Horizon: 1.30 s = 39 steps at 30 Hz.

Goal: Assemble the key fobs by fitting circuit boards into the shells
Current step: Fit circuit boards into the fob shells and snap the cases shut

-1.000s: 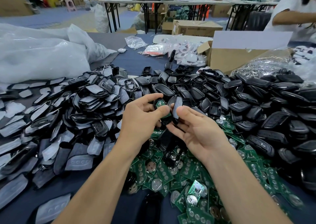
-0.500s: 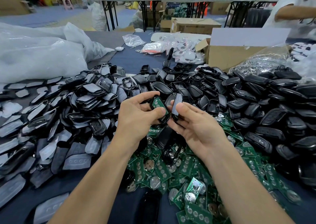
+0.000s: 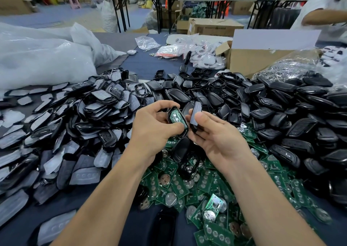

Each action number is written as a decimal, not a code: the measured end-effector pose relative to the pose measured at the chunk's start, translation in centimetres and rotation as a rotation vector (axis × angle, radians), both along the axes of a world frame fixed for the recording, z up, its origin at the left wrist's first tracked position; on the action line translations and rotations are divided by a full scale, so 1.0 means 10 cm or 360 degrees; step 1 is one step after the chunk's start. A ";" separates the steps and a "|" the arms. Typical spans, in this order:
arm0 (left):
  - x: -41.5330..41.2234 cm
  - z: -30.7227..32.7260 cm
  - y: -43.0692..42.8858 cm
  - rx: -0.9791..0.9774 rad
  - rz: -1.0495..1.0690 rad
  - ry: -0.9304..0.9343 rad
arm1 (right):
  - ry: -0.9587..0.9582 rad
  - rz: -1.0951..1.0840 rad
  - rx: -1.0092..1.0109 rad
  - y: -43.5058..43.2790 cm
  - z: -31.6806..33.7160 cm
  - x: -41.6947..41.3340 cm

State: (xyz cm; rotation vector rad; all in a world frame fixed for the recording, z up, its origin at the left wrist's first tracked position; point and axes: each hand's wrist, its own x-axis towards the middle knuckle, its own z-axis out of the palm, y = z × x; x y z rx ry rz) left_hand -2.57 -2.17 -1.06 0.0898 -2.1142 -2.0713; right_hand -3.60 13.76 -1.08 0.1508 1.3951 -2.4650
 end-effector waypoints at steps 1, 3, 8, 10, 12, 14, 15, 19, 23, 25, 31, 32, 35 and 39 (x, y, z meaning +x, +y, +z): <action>0.00 0.00 0.00 -0.0003 0.0019 -0.0002 | 0.0003 0.0006 0.0011 0.00 0.00 0.00; -0.01 -0.01 0.01 -0.0007 0.0062 -0.0014 | 0.0016 0.0017 0.0043 0.01 -0.01 0.00; -0.01 -0.03 0.02 -0.0067 0.0167 -0.0047 | 0.0139 0.0016 0.0120 -0.02 -0.02 0.02; -0.01 -0.03 0.04 -0.0078 0.0153 -0.0047 | 0.0222 0.0010 0.0231 -0.03 -0.05 0.03; 0.00 -0.02 0.04 -0.0063 0.0146 -0.0044 | 0.0312 0.0000 0.0366 -0.03 -0.06 0.04; -0.01 -0.01 0.04 -0.0049 0.0152 -0.0040 | 0.0417 -0.0020 0.0491 -0.03 -0.08 0.04; 0.00 -0.01 0.05 -0.0034 0.0145 -0.0041 | 0.0460 -0.0039 0.0549 -0.02 -0.09 0.03; 0.00 0.00 0.08 0.0105 0.0051 -0.0129 | 0.0533 -0.0092 0.0814 -0.02 -0.14 0.02; -0.01 0.00 0.10 0.0185 -0.0096 -0.0188 | 0.0574 -0.0147 0.1036 -0.02 -0.15 -0.01; 0.00 0.00 0.10 0.0190 -0.0175 -0.0184 | 0.0583 -0.0179 0.1074 0.00 -0.16 -0.02; -0.01 -0.02 0.00 0.0230 -0.0318 -0.0162 | 0.0597 -0.0201 0.1222 0.03 -0.15 -0.03; -0.02 -0.03 -0.03 0.0202 -0.0332 -0.0157 | 0.0600 -0.0182 0.1242 0.04 -0.13 -0.03; -0.03 -0.04 -0.09 0.0146 -0.0370 -0.0166 | 0.0629 -0.0139 0.1284 0.05 -0.10 -0.01; -0.03 -0.04 -0.13 0.0122 -0.0359 -0.0121 | 0.0644 -0.0029 0.1281 0.08 -0.07 -0.01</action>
